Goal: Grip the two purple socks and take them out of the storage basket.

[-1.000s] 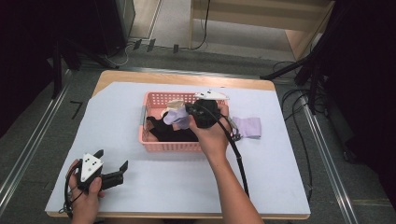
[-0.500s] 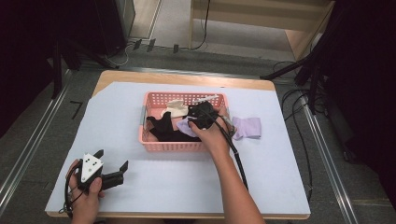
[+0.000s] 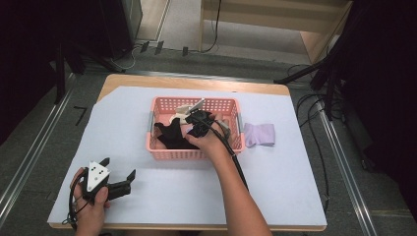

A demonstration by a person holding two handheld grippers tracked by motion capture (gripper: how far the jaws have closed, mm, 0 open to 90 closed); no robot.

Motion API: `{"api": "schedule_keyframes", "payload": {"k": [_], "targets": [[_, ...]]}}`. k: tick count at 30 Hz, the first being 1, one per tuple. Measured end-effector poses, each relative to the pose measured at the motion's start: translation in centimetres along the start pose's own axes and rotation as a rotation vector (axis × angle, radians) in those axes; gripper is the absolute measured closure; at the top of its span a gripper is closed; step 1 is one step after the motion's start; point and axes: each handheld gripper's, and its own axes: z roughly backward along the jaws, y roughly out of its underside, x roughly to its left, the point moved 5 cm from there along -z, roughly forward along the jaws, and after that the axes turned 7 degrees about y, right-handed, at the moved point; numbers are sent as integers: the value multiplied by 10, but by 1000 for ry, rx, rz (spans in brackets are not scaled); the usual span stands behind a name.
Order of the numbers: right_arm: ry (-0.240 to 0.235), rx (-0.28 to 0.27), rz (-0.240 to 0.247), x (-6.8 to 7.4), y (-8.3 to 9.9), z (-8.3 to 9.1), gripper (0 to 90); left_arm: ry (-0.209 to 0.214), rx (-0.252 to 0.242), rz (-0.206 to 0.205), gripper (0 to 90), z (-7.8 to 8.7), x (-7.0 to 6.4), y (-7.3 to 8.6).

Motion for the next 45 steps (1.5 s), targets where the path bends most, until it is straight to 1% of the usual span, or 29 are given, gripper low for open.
{"api": "schedule_keyframes", "payload": {"k": [1, 2, 3, 5, 8, 10, 11, 14, 15, 16, 17, 18, 20, 21, 23, 24, 25, 28, 29, 30, 31, 32, 33, 35, 36, 40, 42, 44, 45], "targets": [[4, 4, -14, -1, 0, 0, 511, -1, -6, 0, 77, 0, 0, 0], [12, 2, -28, -3, 0, 0, 603, -1, -5, 0, 77, 0, 0, 0], [21, -4, -40, -6, 0, 0, 653, 1, -2, -1, 77, 0, 0, 0], [1, -31, -68, -9, 1, 3, 728, 4, -6, 1, 77, 0, 0, 0], [-15, -110, -93, -12, 2, 10, 754, 5, -5, 0, 77, 0, 0, 0], [-38, -183, -127, -16, 4, 15, 756, 4, -1, 0, 77, 0, 0, 0], [-59, -239, -160, -20, 5, 21, 757, 4, -2, 0, 77, 0, 0, 0], [-132, -337, -213, -26, 8, 33, 757, 3, 1, 3, 77, 0, 0, 0], [-138, -387, -227, -29, 10, 37, 757, 1, 2, 3, 77, 0, 0, 0], [-133, -435, -231, -33, 12, 42, 756, 1, 2, 3, 77, 0, 0, 0], [-141, -448, -242, -34, 13, 46, 755, 1, 1, 0, 77, 0, 0, 0], [-156, -482, -246, -37, 15, 50, 755, 1, 1, 1, 77, 0, 0, 0], [-142, -569, -235, -41, 18, 60, 754, 1, -3, 3, 77, 0, 0, 0], [-143, -596, -226, -42, 19, 63, 754, 1, -4, 2, 77, 0, 0, 0], [-141, -679, -213, -46, 22, 72, 754, 4, -10, 6, 77, 0, -1, 0], [-133, -730, -197, -48, 24, 76, 753, 4, -11, 6, 77, 0, -1, 0], [-128, -759, -192, -50, 26, 78, 753, 4, -8, 1, 77, 1, 0, 0], [-74, -876, -169, -59, 32, 84, 753, 2, -17, 10, 77, 1, 0, 0], [-48, -914, -168, -63, 35, 86, 753, 4, -20, 10, 77, 1, 0, 0], [-34, -948, -171, -67, 37, 87, 753, 4, -19, 9, 77, 1, 0, 0], [-22, -968, -175, -70, 39, 88, 753, 5, -17, 10, 77, 2, 0, 0], [7, -993, -173, -75, 42, 89, 753, 6, -17, 13, 77, 1, 0, 0], [30, -1014, -182, -80, 45, 91, 753, 4, -17, 13, 77, 1, 0, 0], [33, -1046, -211, -88, 50, 93, 753, 3, -16, 14, 78, 1, 0, 0], [41, -1057, -216, -92, 53, 94, 753, 3, -16, 13, 77, 1, 0, 0], [83, -1079, -230, -107, 64, 97, 754, 2, -18, 11, 77, 1, 0, 0], [100, -1086, -244, -115, 69, 99, 754, 3, -17, 10, 77, 1, 0, 0], [119, -1099, -273, -125, 75, 100, 754, 4, -17, 10, 77, 1, 0, 0], [118, -1102, -292, -129, 78, 101, 755, 4, -17, 11, 77, 2, 0, 0]]}}
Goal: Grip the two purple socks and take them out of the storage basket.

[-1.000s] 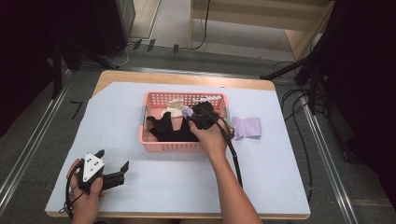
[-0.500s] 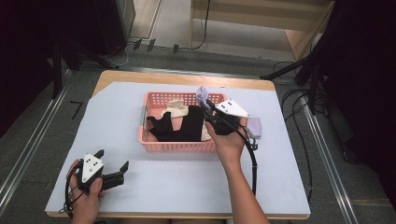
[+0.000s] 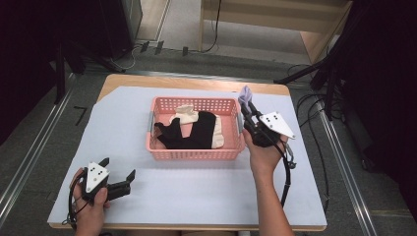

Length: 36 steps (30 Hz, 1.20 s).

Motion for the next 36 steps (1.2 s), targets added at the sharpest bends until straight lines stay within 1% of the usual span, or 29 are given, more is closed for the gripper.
{"api": "schedule_keyframes", "payload": {"k": [1, 3, 4, 5, 6, 7, 10, 11, 13, 16, 19, 20, 21, 22, 23, 24, 26, 28, 29, 30, 33, 34, 36], "targets": [[10, -1, -12, -5, 0, 1, 755, -1, -1, 0, 77, 0, 0, 0], [34, -6, -17, -12, 1, 3, 755, 0, 0, 0, 77, 0, 0, 0], [43, 1, -23, -16, 2, 4, 755, 0, 0, -1, 77, 0, 0, 0], [53, 1, -19, -21, 4, 5, 755, 0, 0, -1, 77, 0, 0, 0], [65, 4, -25, -24, 5, 6, 756, -2, -1, 0, 77, 0, 0, 0], [76, 2, -18, -27, 6, 6, 756, -2, -3, 0, 77, 0, 0, 0], [117, 24, -21, -38, 13, 8, 756, 0, 0, -1, 77, 0, 0, 0], [125, 36, -39, -41, 16, 8, 756, 0, -1, -1, 77, 0, 0, 0], [142, 61, -48, -48, 23, 8, 756, 0, -2, 2, 77, 0, 0, 0], [179, 119, -67, -58, 38, 8, 756, -1, -1, 2, 77, 0, 0, 0], [222, 189, -84, -69, 56, 9, 756, -2, -4, 3, 77, 0, 0, 0], [225, 209, -87, -71, 60, 10, 755, -2, -1, 2, 77, 0, 0, 0], [231, 238, -100, -74, 66, 10, 752, -2, -1, 2, 77, 0, 0, 0], [231, 266, -113, -78, 72, 10, 735, -3, -5, 3, 78, 0, 0, 0], [236, 282, -129, -79, 74, 11, 697, -2, -4, 3, 77, 0, 0, 0], [232, 300, -144, -83, 76, 13, 628, -2, -5, 3, 77, 0, 0, 0], [235, 310, -181, -85, 77, 17, 510, -2, -1, 2, 77, 0, 0, 0], [242, 296, -202, -88, 73, 24, 421, -3, -2, 2, 77, 0, 0, 0], [238, 292, -216, -88, 71, 27, 389, -3, -1, 2, 77, 0, 0, 0], [235, 293, -229, -89, 70, 30, 386, -3, -2, 2, 77, 0, 0, 0], [225, 290, -232, -92, 67, 44, 388, -4, -2, 1, 77, 0, 0, 0], [218, 288, -240, -92, 67, 50, 387, -3, -2, 1, 77, 0, 0, 0], [221, 286, -245, -94, 67, 61, 380, -5, -4, 1, 77, 0, 0, 0]]}}
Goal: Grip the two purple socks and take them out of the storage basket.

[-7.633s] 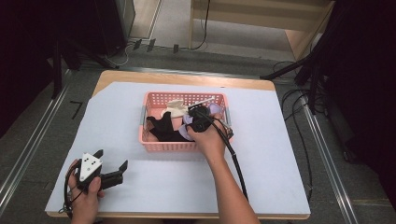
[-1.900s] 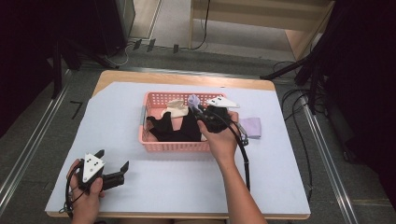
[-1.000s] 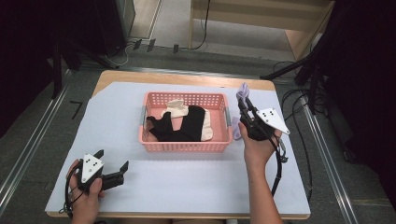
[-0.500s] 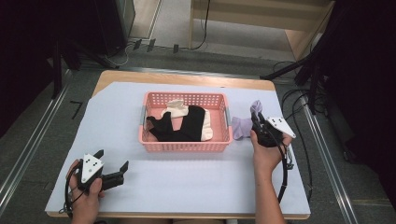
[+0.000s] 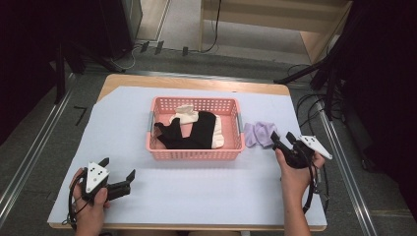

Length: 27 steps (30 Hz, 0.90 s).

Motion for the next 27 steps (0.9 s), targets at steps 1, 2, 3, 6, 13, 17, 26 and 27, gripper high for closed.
{"api": "schedule_keyframes", "payload": {"k": [1, 2, 3, 6, 13, 17, 26, 27], "targets": [[-6, -2, 2, -2, 2, 4, 378, -1, 0, -1, 77, 0, 0, 0], [-10, -2, 4, -4, 4, 7, 371, 0, -1, -1, 77, 0, 0, 0], [-12, -2, 12, -6, 6, 12, 366, -2, -2, -1, 77, 0, 0, 0], [-5, 24, 20, -14, 16, 23, 352, -5, -3, -8, 77, 0, -1, 0], [-10, 49, 51, -35, 35, 45, 311, -12, -7, -17, 77, 0, -2, 0], [-1, 75, 61, -50, 48, 59, 286, -15, 0, -19, 77, 0, -1, 0], [48, 106, 52, -89, 70, 93, 266, -9, 19, -14, 77, -2, -1, 0], [53, 101, 66, -92, 72, 93, 264, -11, 15, -13, 77, -2, -1, 0]]}}
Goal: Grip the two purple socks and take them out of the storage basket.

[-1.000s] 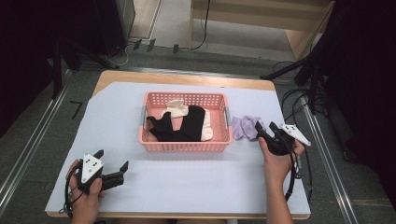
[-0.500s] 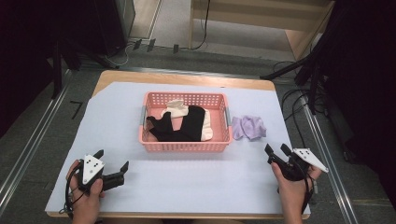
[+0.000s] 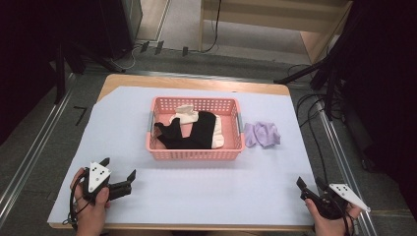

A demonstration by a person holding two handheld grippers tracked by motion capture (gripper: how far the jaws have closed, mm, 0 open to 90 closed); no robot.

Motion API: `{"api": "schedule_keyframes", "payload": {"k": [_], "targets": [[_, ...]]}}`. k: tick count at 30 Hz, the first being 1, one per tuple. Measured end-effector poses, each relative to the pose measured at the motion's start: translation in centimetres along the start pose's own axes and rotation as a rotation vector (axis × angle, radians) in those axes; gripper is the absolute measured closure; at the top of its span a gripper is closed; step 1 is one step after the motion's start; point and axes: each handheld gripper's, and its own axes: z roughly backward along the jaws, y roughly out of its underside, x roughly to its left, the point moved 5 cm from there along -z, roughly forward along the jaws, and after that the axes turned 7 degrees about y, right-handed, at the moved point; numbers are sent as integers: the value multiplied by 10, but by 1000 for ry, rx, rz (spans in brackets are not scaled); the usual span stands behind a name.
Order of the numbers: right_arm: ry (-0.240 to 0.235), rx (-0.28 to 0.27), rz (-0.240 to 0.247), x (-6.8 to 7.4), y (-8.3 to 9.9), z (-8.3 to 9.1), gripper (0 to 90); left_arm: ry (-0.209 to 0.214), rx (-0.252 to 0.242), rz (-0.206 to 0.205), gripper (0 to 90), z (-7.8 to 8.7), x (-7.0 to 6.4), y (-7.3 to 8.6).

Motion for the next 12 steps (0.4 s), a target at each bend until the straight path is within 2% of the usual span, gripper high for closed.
{"api": "schedule_keyframes", "payload": {"k": [2, 4, 6, 10, 12], "targets": [[11, 17, 21, -2, 7, -3, 272, 2, 4, 0, 77, 0, 0, 0], [17, 82, 45, -2, 15, -8, 297, 3, 6, 0, 77, 0, 0, 0], [23, 77, 62, -1, 14, -9, 314, 3, 10, -3, 77, 0, 0, 0], [16, 72, 19, -4, 14, -8, 338, 3, 14, -1, 77, -1, 0, 0], [23, 74, 26, -4, 14, -8, 340, 2, 19, -5, 77, -1, 0, 0]]}}
